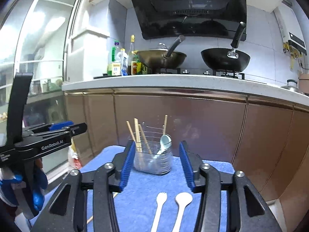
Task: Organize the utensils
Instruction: 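Open the right tool to drop the spoon in the holder while both tools withdraw over the towel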
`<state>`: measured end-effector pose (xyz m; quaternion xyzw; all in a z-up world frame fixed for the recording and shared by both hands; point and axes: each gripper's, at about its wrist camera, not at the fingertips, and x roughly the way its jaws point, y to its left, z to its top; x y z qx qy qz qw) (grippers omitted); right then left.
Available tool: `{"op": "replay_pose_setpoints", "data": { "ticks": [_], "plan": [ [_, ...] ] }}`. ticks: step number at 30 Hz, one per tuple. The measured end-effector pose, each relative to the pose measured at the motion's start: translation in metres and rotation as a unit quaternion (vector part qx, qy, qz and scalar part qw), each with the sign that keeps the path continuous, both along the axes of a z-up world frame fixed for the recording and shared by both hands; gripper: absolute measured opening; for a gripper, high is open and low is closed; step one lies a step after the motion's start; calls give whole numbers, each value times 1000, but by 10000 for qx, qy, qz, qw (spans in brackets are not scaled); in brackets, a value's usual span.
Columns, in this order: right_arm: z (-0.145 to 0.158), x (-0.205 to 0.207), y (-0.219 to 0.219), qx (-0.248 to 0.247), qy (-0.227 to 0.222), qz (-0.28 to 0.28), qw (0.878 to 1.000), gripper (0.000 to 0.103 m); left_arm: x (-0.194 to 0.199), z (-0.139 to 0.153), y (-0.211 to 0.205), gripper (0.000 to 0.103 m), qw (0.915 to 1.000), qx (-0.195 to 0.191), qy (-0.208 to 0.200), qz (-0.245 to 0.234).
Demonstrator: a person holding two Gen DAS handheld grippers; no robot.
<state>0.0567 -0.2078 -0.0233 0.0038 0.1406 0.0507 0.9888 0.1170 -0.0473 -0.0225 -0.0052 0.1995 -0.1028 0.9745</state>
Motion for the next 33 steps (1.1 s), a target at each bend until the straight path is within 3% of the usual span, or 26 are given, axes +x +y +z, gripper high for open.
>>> {"op": "replay_pose_setpoints", "data": {
  "ticks": [5, 7, 9, 13, 22, 33],
  "plan": [
    [4, -23, 5, 42, -19, 115, 9999, 65, -23, 5, 11, 40, 9999, 63, -48, 97],
    [6, -29, 6, 72, -28, 93, 9999, 72, -31, 7, 15, 40, 9998, 99, -88, 139],
    [8, -34, 6, 98, -45, 81, 9999, 73, -38, 9, 17, 40, 9997, 149, -135, 166],
    [11, -42, 6, 129, -68, 18, 9999, 74, -53, 16, 24, 50, 9988, 246, -304, 277],
    [18, -61, -9, 244, -203, -187, 9993, 75, -77, 25, 39, 51, 9967, 351, -462, 560],
    [16, -69, -35, 244, -160, -534, 9981, 75, -75, 21, 55, 51, 9944, 461, -376, 874]
  ]
}}
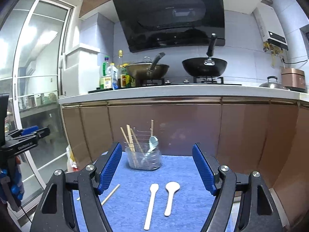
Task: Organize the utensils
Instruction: 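Open the right tool to drop the spoon in the holder while both tools withdraw over the towel, then lower the left tool and close on a chopstick while the right tool grasps the white fork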
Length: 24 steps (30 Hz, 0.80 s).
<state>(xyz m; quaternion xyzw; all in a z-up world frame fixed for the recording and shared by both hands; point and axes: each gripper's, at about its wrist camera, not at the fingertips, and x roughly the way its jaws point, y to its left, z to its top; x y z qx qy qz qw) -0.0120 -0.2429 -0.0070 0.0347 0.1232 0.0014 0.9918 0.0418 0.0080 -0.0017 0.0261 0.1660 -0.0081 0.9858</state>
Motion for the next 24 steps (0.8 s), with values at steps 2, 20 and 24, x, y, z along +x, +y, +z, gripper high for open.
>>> {"op": "replay_pose_setpoints", "data": {
  "ticks": [2, 20, 24],
  "plan": [
    [-2, 1, -5, 32, 28, -17, 10000, 75, 0, -1, 2, 51, 10000, 11, -32, 54],
    [-33, 28, -27, 96, 507, -177, 9985, 74, 44, -38, 11, 51, 9956, 36, 934, 62],
    [-43, 33, -33, 140, 651, -227, 9975, 73, 53, -52, 11, 51, 9928, 63, 1200, 18]
  ]
}}
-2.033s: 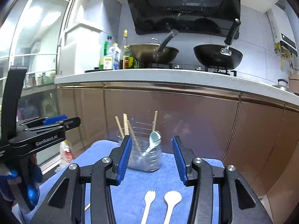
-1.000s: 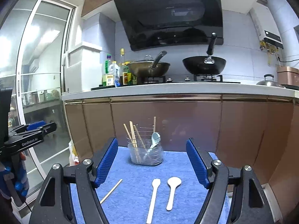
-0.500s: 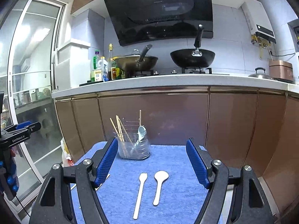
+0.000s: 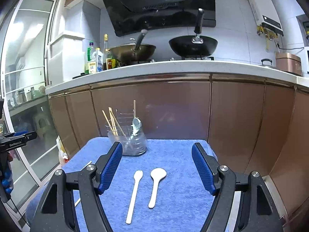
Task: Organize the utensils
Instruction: 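Lower the left tool and close on a chopstick while the right tool grasps the white fork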
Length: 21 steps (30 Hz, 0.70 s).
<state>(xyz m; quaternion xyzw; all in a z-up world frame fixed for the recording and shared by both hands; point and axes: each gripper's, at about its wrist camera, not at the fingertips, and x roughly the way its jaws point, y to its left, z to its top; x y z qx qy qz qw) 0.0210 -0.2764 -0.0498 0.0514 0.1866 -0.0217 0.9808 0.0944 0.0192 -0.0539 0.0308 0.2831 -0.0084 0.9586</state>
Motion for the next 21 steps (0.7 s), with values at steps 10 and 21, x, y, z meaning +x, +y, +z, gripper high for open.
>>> {"op": "replay_pose_setpoints", "data": {
  "ticks": [10, 21],
  "plan": [
    [-28, 23, 0, 13, 546, 135, 9984, 68, 29, -49, -18, 51, 9944, -91, 984, -374],
    [-72, 83, 10, 436, 1834, 966, 9773, 51, 77, -104, -59, 50, 9604, -444, 2372, -1394]
  ]
}}
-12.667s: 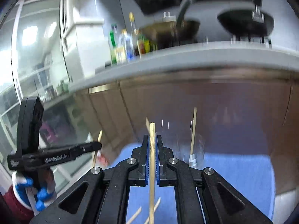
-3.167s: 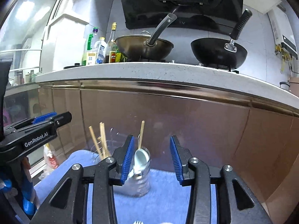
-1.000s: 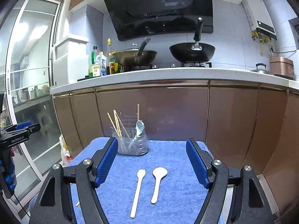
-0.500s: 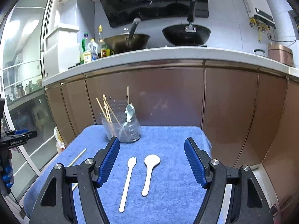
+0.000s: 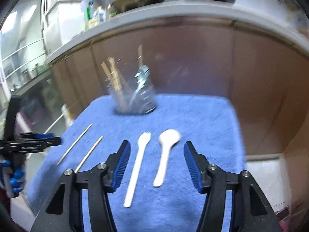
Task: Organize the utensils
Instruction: 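Lower the left tool and close on a chopstick while the right tool grasps the white fork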
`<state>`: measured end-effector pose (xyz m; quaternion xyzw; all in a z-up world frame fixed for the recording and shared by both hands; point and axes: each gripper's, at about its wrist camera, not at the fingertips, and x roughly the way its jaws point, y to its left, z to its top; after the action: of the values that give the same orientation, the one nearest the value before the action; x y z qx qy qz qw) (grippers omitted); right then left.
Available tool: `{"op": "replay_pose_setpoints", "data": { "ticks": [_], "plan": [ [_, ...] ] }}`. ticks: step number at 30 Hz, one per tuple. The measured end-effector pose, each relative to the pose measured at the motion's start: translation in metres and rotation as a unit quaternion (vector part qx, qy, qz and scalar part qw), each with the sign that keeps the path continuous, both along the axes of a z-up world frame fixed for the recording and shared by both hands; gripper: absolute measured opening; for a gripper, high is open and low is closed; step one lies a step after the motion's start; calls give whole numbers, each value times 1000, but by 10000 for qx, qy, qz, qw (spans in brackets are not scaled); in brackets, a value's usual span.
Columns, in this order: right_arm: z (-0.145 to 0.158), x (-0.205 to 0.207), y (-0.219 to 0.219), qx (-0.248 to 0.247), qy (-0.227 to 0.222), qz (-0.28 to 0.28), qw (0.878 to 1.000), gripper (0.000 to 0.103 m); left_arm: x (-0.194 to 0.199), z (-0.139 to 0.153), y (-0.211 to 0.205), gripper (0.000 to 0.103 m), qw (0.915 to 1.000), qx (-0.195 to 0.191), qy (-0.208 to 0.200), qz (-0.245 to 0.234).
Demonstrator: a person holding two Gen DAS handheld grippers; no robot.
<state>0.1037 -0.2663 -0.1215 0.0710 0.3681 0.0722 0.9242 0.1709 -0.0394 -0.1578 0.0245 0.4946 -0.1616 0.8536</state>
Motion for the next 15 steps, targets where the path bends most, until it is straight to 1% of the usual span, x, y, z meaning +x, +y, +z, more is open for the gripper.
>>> {"op": "replay_pose_setpoints", "data": {
  "ticks": [2, 4, 7, 9, 10, 11, 13, 15],
  "plan": [
    [-10, 20, 7, 110, 366, 268, 9989, 44, 14, -12, -9, 47, 9993, -54, 322, -154],
    [-20, 41, 15, 175, 663, 469, 9965, 35, 24, -21, -16, 43, 9985, -57, 501, -233],
    [-33, 69, 25, 156, 1039, 670, 9922, 33, 38, -29, -25, 41, 9974, -20, 650, -317],
    [-41, 84, 31, 122, 1258, 758, 9891, 32, 46, -33, -29, 37, 9964, -24, 758, -373],
    [-44, 89, 31, 116, 1335, 790, 9878, 32, 51, -36, -32, 33, 9957, -19, 836, -394],
    [-50, 98, 33, 109, 1500, 810, 9853, 32, 56, -39, -34, 31, 9953, 30, 892, -386],
    [-58, 108, 34, 101, 1717, 834, 9816, 32, 63, -44, -37, 29, 9944, 123, 972, -395],
    [-65, 120, 34, -8, 1913, 804, 9782, 32, 68, -48, -38, 26, 9936, 154, 1054, -386]
  ]
}}
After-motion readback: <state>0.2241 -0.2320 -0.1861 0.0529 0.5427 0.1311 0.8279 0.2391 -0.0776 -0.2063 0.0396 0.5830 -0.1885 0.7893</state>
